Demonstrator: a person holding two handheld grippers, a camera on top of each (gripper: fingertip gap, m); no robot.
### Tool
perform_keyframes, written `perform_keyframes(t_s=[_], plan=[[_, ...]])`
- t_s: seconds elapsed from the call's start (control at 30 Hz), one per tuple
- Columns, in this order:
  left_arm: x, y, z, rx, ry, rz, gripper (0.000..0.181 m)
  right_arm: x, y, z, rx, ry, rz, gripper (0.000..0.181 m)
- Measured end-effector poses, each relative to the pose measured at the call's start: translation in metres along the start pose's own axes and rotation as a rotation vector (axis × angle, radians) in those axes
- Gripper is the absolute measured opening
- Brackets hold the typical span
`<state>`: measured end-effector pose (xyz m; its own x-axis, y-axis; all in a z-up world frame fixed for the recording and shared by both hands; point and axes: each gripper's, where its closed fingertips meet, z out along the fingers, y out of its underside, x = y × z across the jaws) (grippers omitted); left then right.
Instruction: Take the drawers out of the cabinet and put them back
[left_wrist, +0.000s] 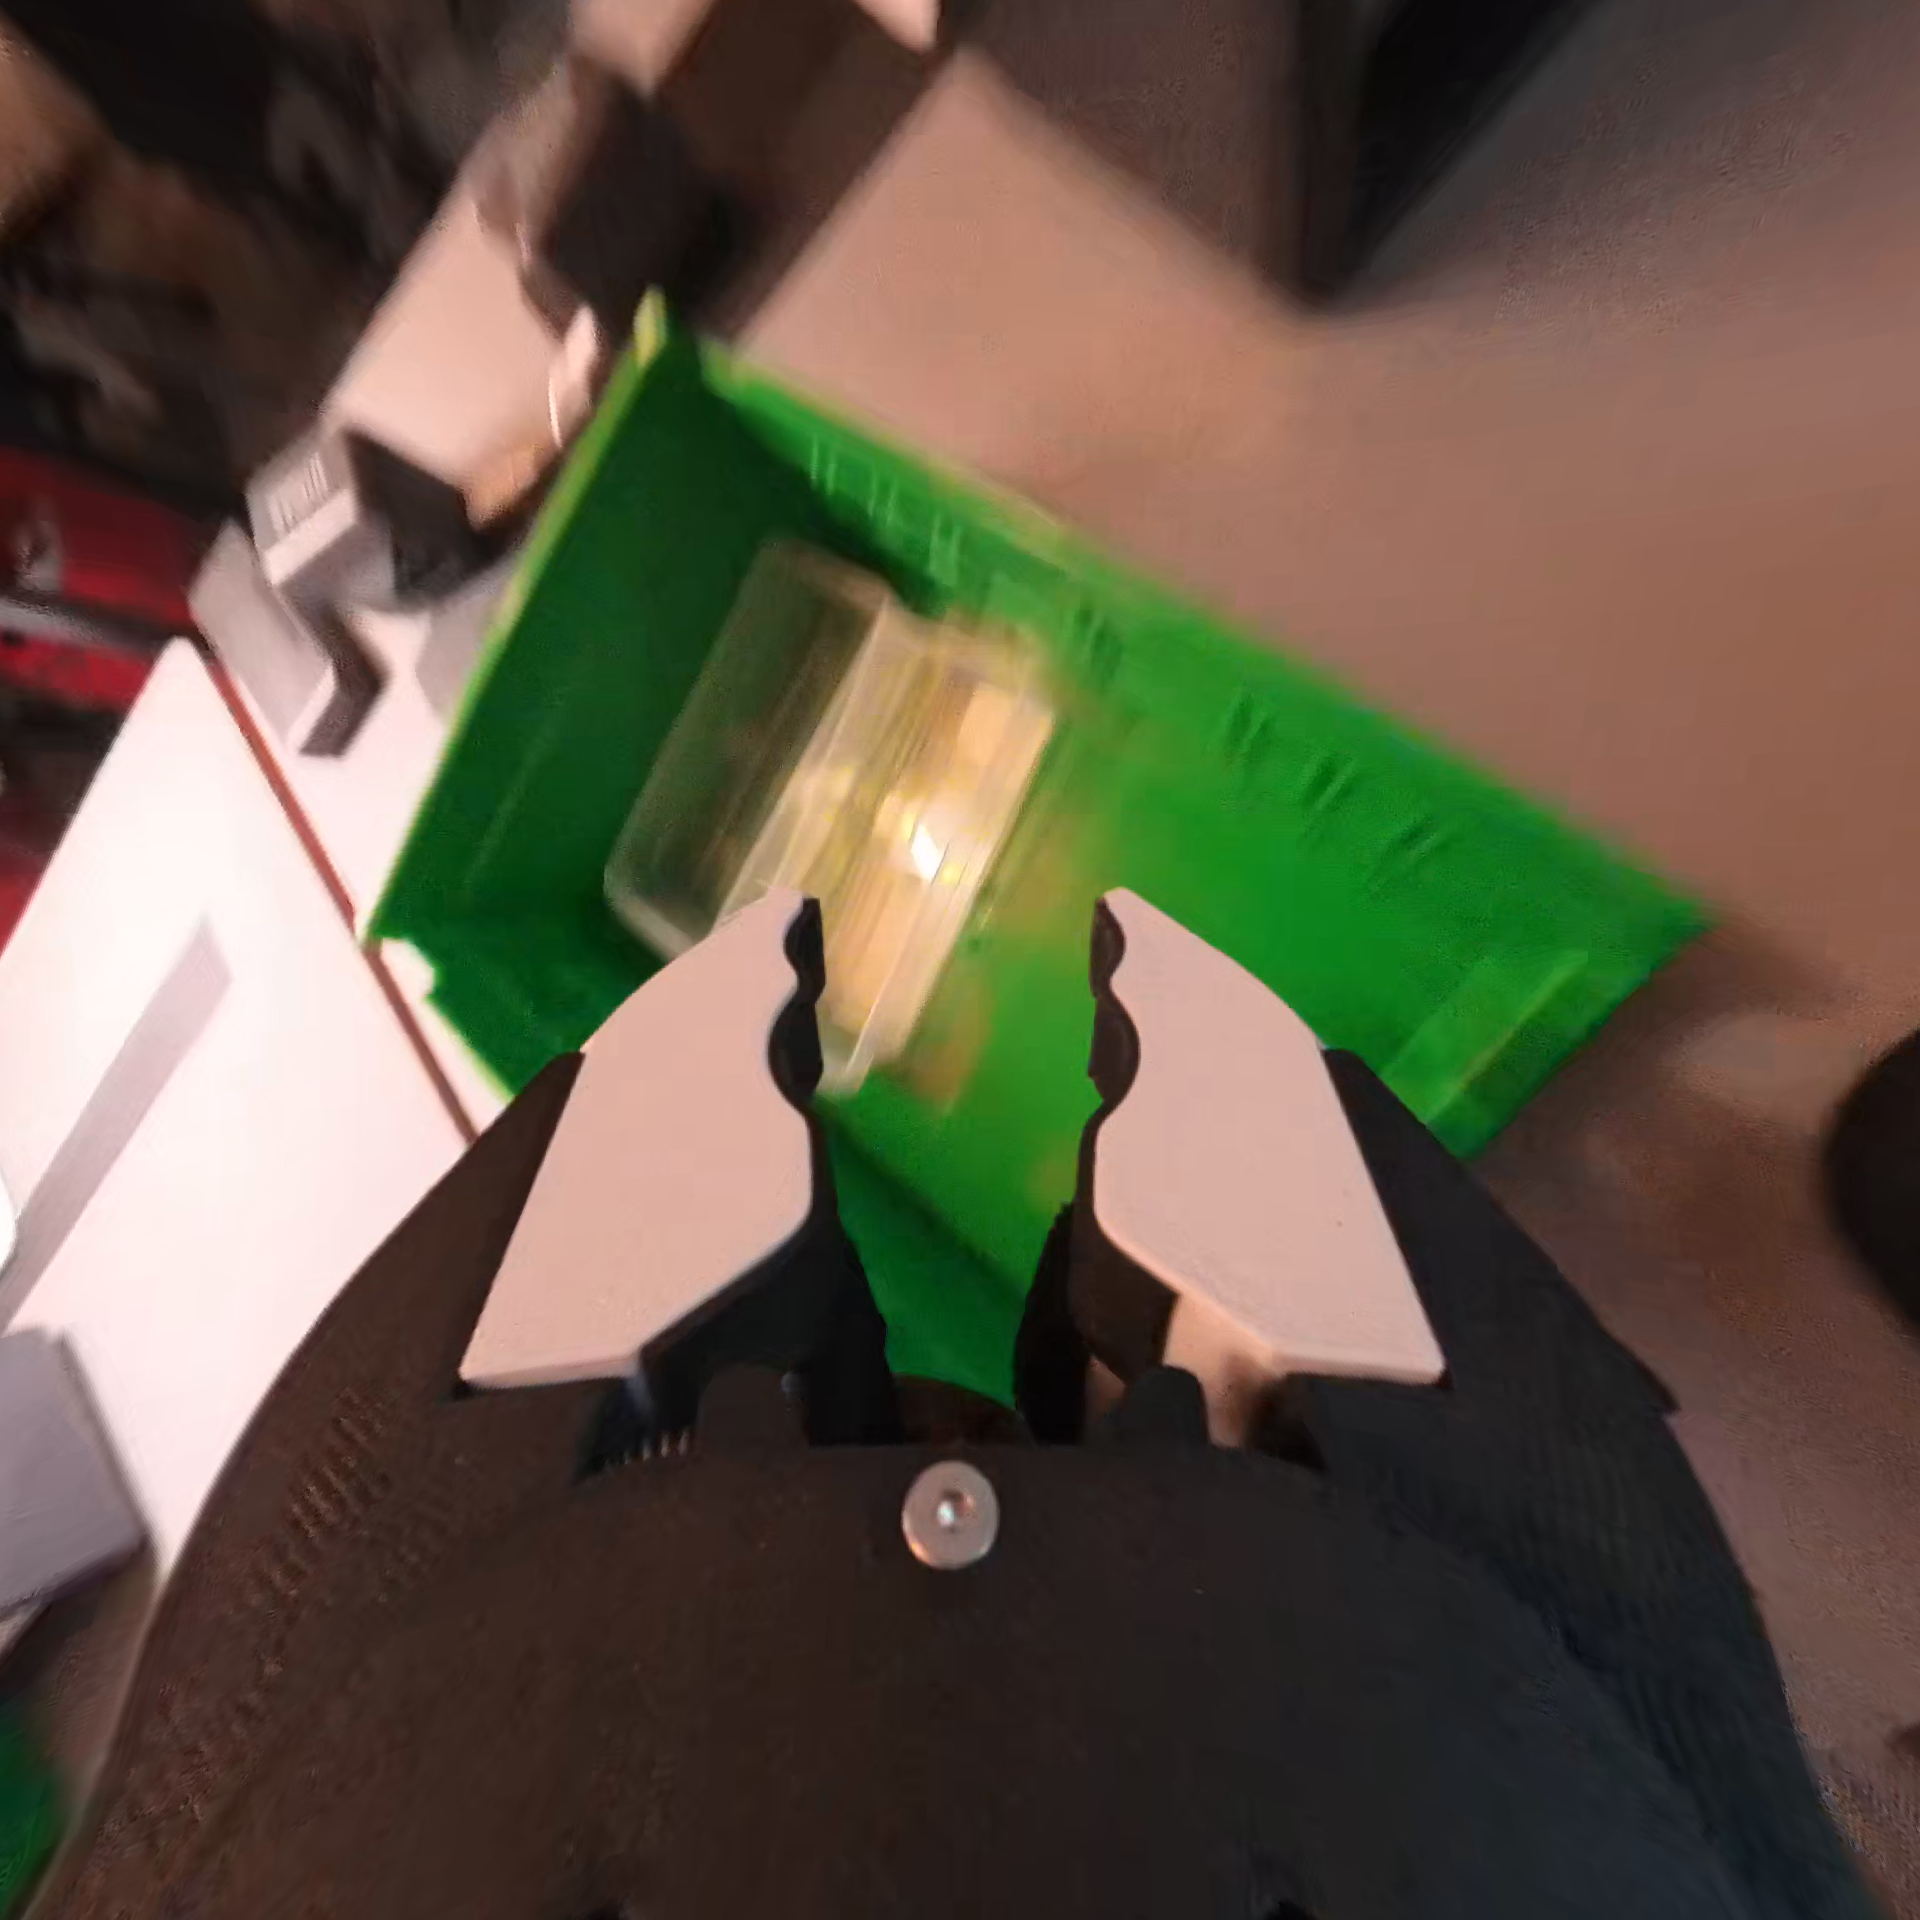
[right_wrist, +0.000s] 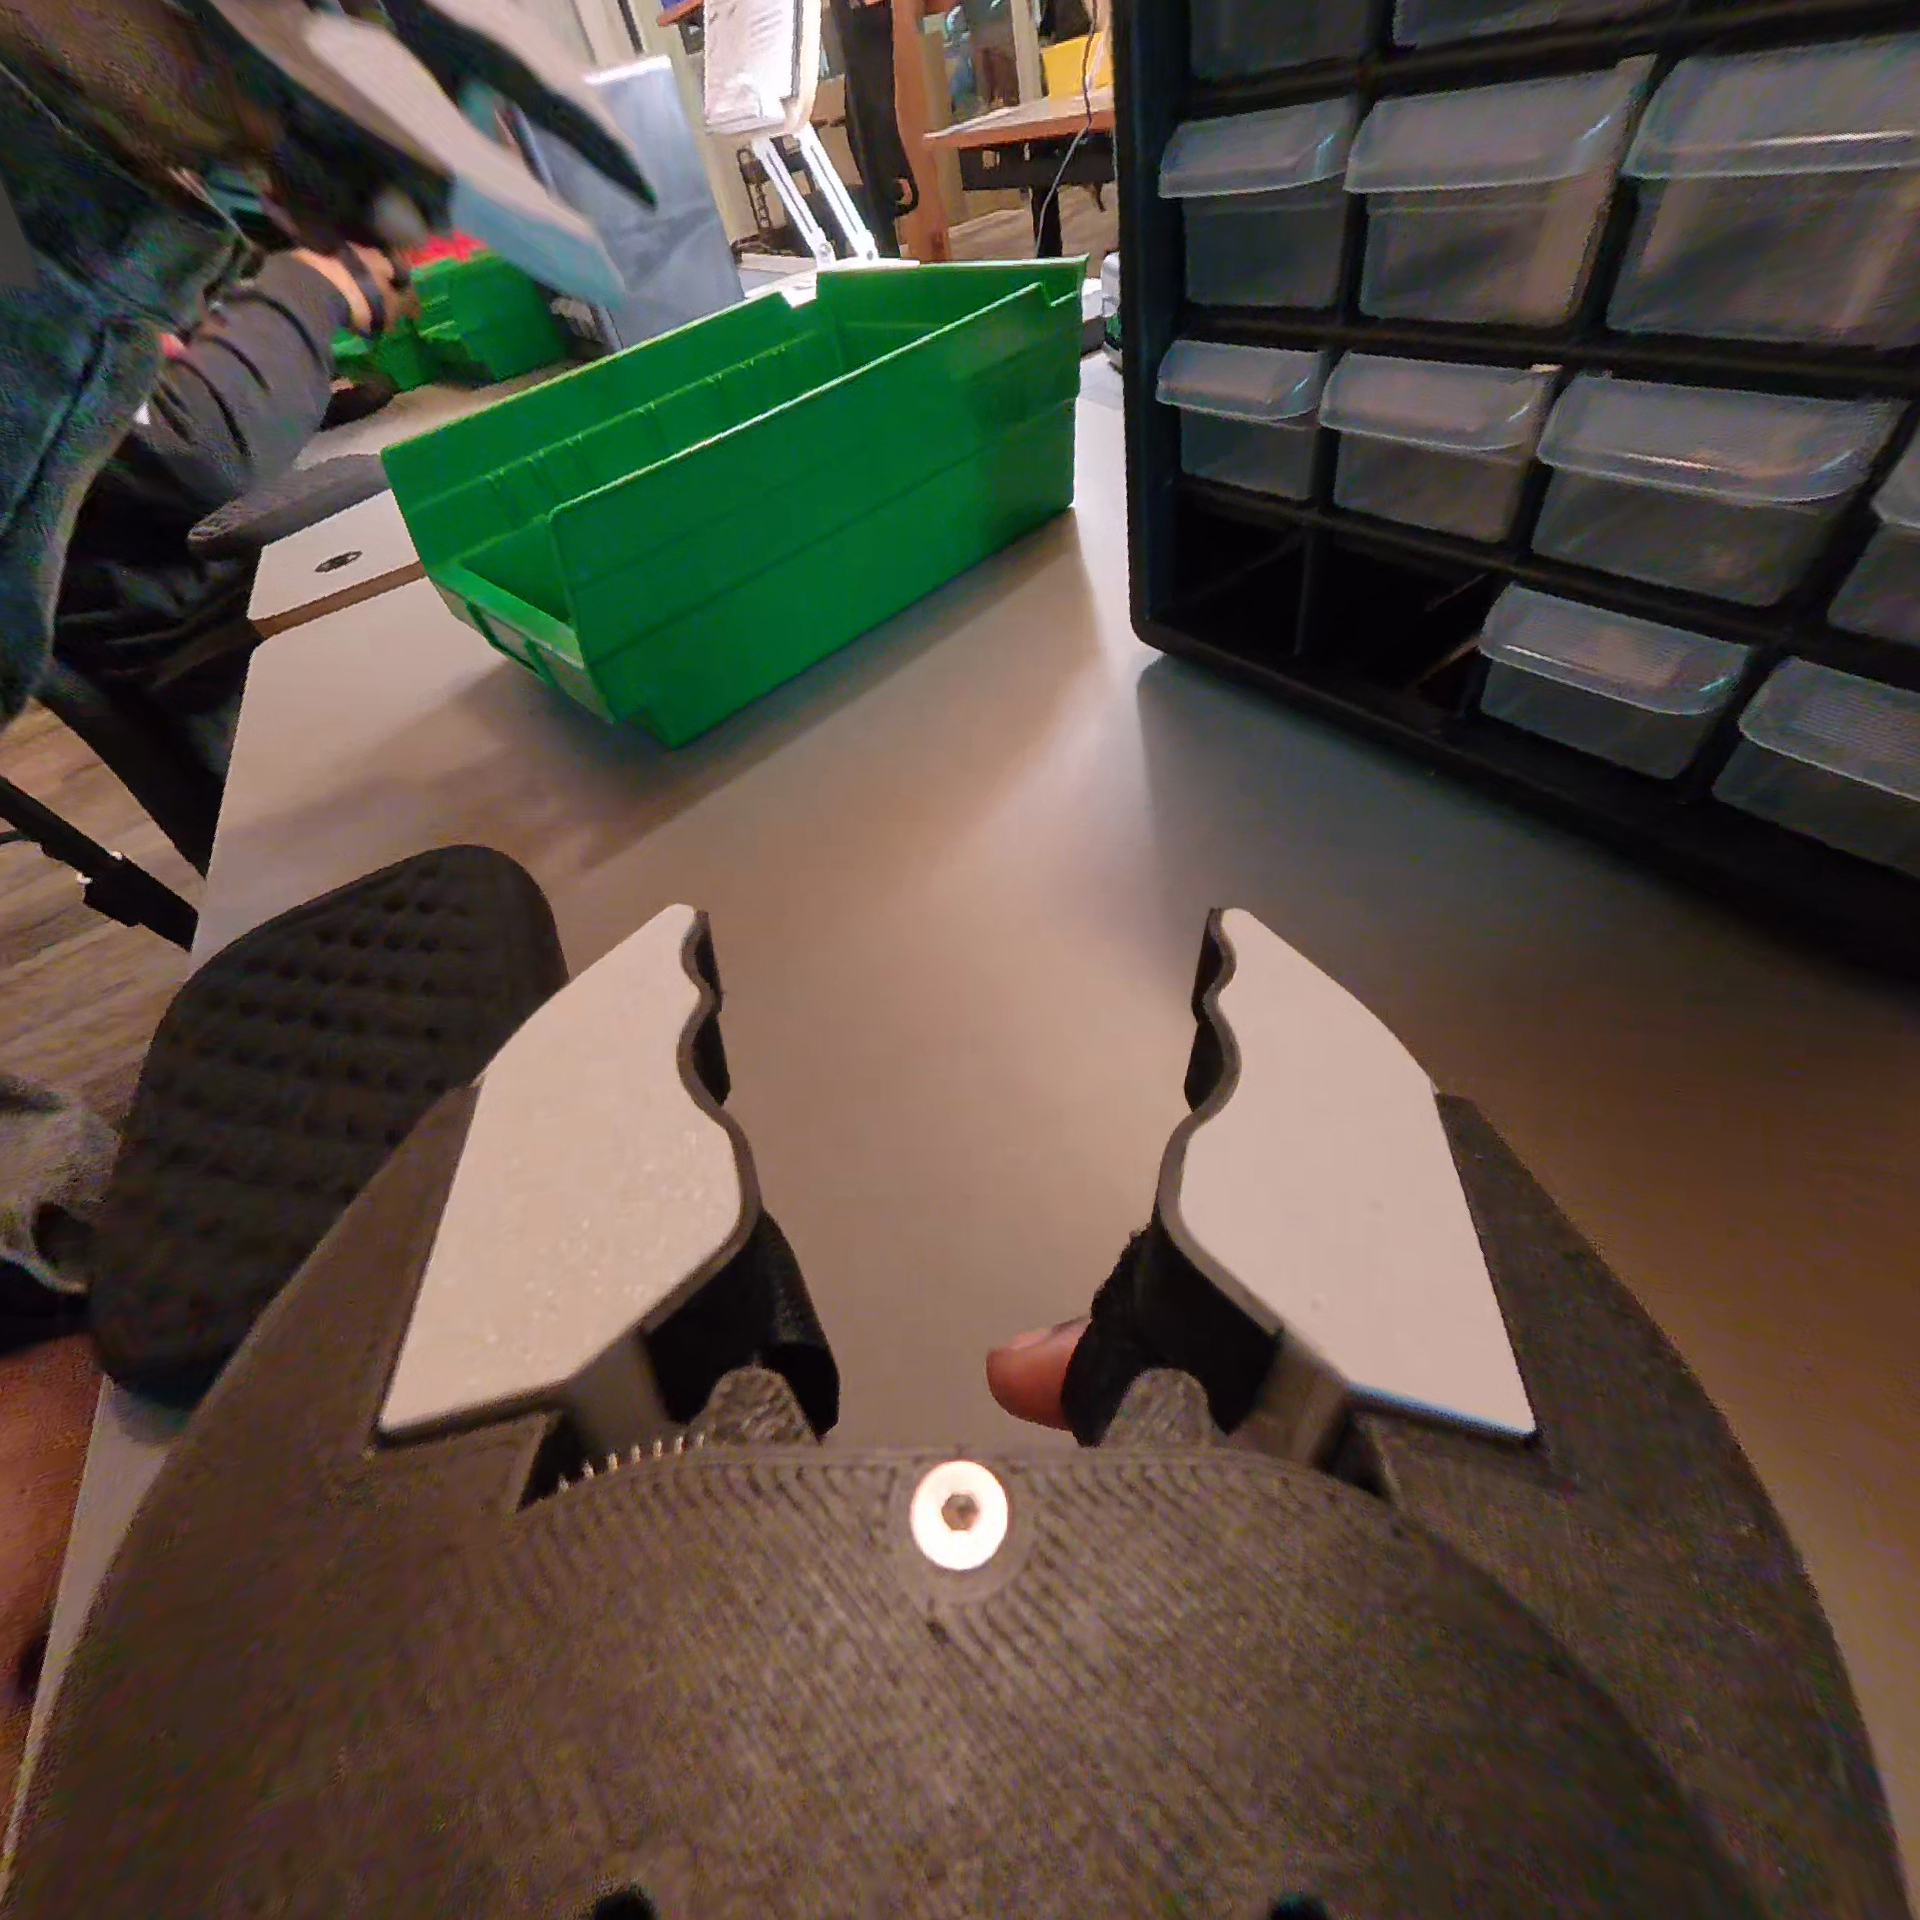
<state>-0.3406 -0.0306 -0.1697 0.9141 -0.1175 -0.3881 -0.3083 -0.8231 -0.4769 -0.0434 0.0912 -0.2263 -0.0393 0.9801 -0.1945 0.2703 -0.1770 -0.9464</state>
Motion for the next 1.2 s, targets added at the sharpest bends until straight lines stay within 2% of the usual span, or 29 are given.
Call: perform_keyframes(t_s=[0.03, 0.13, 0.43, 0.5, 0.6, 0.67, 0.77, 0.87, 0.93, 1.0, 1.03, 1.1, 1.2], plan=[[-0.005, 0.021, 0.011, -0.066, -0.015, 0.017, 0.049, -0.001, 0.002, 0.001, -0.009, 0.000, -0.008, 0.088], [-0.015, 0.053, 0.036, -0.156, -0.015, 0.059, 0.049, -0.003, 0.005, 0.003, -0.031, -0.004, -0.030, 0.086], [-0.017, 0.075, 0.096, -0.297, 0.096, 0.129, 0.033, -0.001, 0.007, 0.002, -0.037, 0.002, -0.027, 0.083], [-0.015, 0.077, 0.100, -0.300, 0.103, 0.137, 0.011, -0.002, 0.008, 0.002, -0.040, -0.002, -0.028, 0.083], [-0.009, 0.064, 0.089, -0.221, 0.104, 0.105, 0.004, -0.003, 0.009, 0.003, -0.050, -0.006, -0.040, 0.083], [-0.007, 0.048, 0.072, -0.119, 0.077, 0.062, 0.002, -0.005, 0.009, 0.003, -0.050, -0.007, -0.053, 0.083], [-0.015, 0.017, 0.032, 0.072, -0.072, -0.002, 0.002, -0.006, 0.007, 0.003, -0.043, -0.005, -0.077, 0.083], [0.003, -0.032, -0.016, 0.392, -0.139, -0.039, 0.002, -0.009, 0.002, 0.002, -0.019, 0.001, -0.113, 0.083], [0.032, -0.070, -0.049, 0.671, -0.111, -0.129, 0.002, -0.010, -0.006, 0.000, 0.022, 0.017, -0.162, 0.082], [0.075, -0.105, -0.077, 0.954, 0.046, -0.272, 0.001, -0.012, -0.019, -0.005, 0.093, 0.054, -0.228, 0.082], [0.099, -0.119, -0.086, 1.050, 0.153, -0.341, 0.001, -0.013, -0.027, -0.008, 0.132, 0.083, -0.266, 0.083], [0.137, -0.142, -0.096, 1.184, 0.353, -0.489, 0.001, -0.015, -0.040, -0.017, 0.199, 0.145, -0.360, 0.084], [0.167, -0.169, -0.108, 1.388, 0.633, -0.800, 0.001, -0.019, -0.058, -0.030, 0.299, 0.261, -0.516, 0.079]])
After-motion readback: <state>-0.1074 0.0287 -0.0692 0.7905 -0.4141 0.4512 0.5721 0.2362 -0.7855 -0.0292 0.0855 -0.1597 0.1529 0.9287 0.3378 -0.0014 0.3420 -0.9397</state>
